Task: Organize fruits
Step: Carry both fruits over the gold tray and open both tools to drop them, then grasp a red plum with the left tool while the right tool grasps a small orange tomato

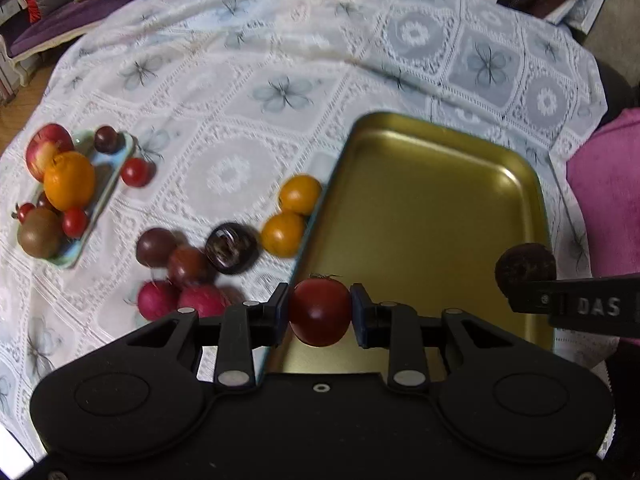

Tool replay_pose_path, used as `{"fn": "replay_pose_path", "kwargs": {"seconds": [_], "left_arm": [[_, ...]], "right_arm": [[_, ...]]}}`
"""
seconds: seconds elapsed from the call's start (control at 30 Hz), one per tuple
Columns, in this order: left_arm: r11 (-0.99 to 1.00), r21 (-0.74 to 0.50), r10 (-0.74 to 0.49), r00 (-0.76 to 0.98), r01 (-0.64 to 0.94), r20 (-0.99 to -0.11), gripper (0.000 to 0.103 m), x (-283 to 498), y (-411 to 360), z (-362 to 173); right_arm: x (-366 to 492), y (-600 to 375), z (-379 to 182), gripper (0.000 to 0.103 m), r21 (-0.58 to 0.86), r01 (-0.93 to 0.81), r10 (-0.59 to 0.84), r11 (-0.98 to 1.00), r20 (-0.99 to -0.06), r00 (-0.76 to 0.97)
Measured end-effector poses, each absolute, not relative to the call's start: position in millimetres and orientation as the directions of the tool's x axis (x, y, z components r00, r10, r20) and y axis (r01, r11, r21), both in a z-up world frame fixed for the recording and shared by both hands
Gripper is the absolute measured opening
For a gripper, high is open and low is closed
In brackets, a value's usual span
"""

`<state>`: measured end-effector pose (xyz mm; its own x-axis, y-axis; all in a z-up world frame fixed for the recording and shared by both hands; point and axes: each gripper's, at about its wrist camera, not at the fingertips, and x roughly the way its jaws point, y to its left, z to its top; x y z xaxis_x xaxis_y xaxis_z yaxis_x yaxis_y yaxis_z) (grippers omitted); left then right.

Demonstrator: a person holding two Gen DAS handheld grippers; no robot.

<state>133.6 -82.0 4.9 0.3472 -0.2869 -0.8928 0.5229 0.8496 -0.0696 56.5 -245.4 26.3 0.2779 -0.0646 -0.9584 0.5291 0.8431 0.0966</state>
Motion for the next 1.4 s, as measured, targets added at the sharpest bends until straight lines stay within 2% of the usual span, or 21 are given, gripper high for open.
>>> {"fn": "replay_pose_path", "kwargs": {"seconds": [0.4, 0.6, 0.83, 1.23, 1.4], "left_arm": [[0.872, -0.027, -0.239, 0.377, 0.489, -0.895, 0.041, 121.1, -80.3, -2.4], [0.857, -0.040, -0.263, 0.369, 0.514, -0.891, 0.045, 119.4, -80.0, -0.7], [0.863, -0.048, -0.269, 0.378, 0.502, -0.886, 0.046, 124.1, -73.7, 5.3], [0.911, -0.062, -0.239, 0.398, 0.408, -0.886, 0.046, 152.7, -42.4, 5.8], [0.932, -0.045, -0.202, 0.411, 0.360, -0.889, 0.046, 169.7, -22.2, 1.9]], "right_arm": [[43.1, -233.8, 20.4, 0.021, 0.111, 0.503, -0.028, 0.857, -0.965, 0.262], [44.3, -230.0, 19.4, 0.021, 0.104, 0.497, -0.028, 0.862, -0.968, 0.251], [50.8, -226.5, 14.0, 0.020, 0.096, 0.494, -0.024, 0.864, -0.973, 0.230], [64.3, -223.1, 7.9, 0.025, 0.095, 0.486, -0.005, 0.869, -0.980, 0.201], [73.3, -221.8, 6.9, 0.030, 0.089, 0.471, -0.002, 0.878, -0.982, 0.189]]}}
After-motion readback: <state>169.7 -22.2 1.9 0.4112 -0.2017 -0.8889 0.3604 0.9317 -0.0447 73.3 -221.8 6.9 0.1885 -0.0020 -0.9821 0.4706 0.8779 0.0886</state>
